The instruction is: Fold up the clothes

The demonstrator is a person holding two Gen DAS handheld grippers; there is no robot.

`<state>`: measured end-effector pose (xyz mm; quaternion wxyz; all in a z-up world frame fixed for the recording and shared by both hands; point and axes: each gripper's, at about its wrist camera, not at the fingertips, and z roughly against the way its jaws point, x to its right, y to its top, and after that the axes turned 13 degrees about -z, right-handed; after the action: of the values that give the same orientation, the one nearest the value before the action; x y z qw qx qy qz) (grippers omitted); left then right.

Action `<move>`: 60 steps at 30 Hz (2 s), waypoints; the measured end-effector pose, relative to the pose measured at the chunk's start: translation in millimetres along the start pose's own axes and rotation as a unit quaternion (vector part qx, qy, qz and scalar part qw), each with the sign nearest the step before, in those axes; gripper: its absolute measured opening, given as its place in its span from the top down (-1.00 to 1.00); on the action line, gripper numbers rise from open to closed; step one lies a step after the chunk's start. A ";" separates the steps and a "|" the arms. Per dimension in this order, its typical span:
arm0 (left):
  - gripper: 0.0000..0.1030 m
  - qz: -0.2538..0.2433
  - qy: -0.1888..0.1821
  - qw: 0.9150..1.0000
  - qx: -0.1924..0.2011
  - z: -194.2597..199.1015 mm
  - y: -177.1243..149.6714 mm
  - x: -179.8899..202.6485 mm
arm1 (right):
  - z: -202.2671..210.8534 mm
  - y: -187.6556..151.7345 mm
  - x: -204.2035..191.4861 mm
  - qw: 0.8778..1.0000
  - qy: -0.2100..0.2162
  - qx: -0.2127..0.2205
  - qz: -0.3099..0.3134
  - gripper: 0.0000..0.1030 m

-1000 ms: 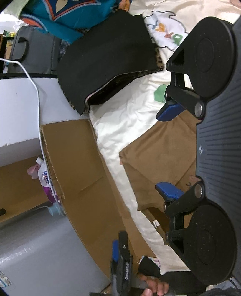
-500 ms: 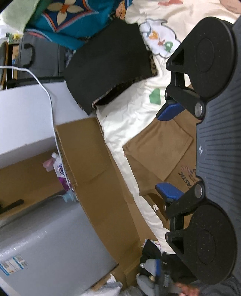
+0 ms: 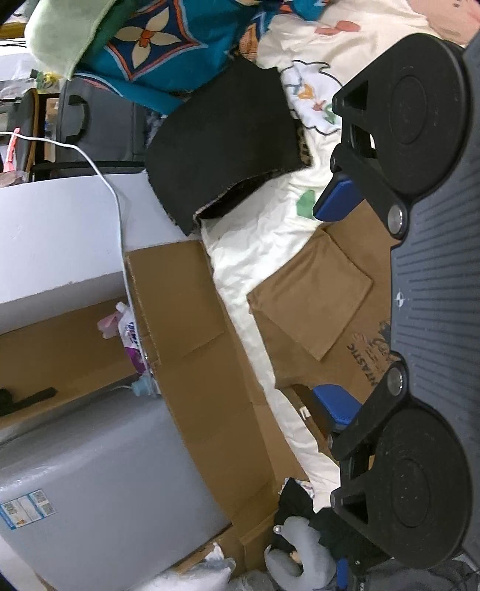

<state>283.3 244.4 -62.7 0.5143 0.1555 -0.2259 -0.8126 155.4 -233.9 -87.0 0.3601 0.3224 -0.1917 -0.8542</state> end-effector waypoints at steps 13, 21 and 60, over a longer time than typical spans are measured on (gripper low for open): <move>-0.75 0.091 0.057 0.994 -0.025 25.8 -103.5 -46.0 | -7.6 -56.7 -35.7 0.993 0.075 -0.056 0.069 -0.91; -0.68 0.142 0.054 0.987 -0.046 12.6 -174.1 -75.4 | -34.9 -92.6 -54.4 0.986 0.106 -0.076 0.100 -0.91; 0.48 0.325 -0.093 0.936 -0.102 -92.2 -322.6 -73.4 | -160.1 -272.7 -101.1 0.955 0.157 -0.194 0.163 -0.75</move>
<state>112.1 410.8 -309.5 0.7401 -0.0558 -0.2268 -0.6307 185.5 7.5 -313.0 0.5756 0.3407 -0.0139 -0.7433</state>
